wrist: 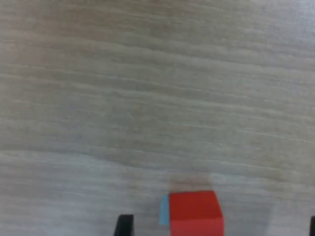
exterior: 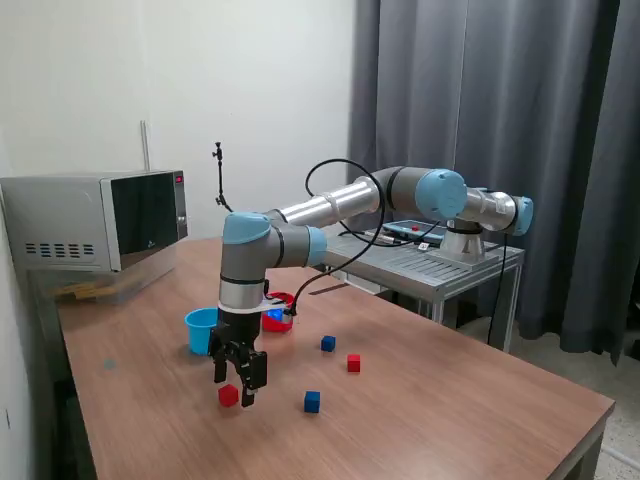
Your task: Place red objects in the red bin, and blue objects in the blue bin.
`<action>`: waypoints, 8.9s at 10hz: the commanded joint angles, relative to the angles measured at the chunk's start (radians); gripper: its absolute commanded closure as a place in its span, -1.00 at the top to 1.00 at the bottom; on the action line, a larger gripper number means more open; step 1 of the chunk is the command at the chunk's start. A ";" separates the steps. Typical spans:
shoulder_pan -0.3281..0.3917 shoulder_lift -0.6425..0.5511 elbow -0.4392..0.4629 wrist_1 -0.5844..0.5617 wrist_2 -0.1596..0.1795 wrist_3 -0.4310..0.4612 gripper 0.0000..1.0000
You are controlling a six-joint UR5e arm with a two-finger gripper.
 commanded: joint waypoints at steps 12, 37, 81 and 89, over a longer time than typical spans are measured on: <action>-0.003 -0.034 0.000 0.000 -0.015 0.001 -1.00; -0.193 -0.607 0.719 0.003 -0.181 0.144 -1.00; -0.208 -0.738 1.078 -0.208 -0.172 0.244 -1.00; -0.210 -0.738 1.070 -0.214 -0.173 0.244 -1.00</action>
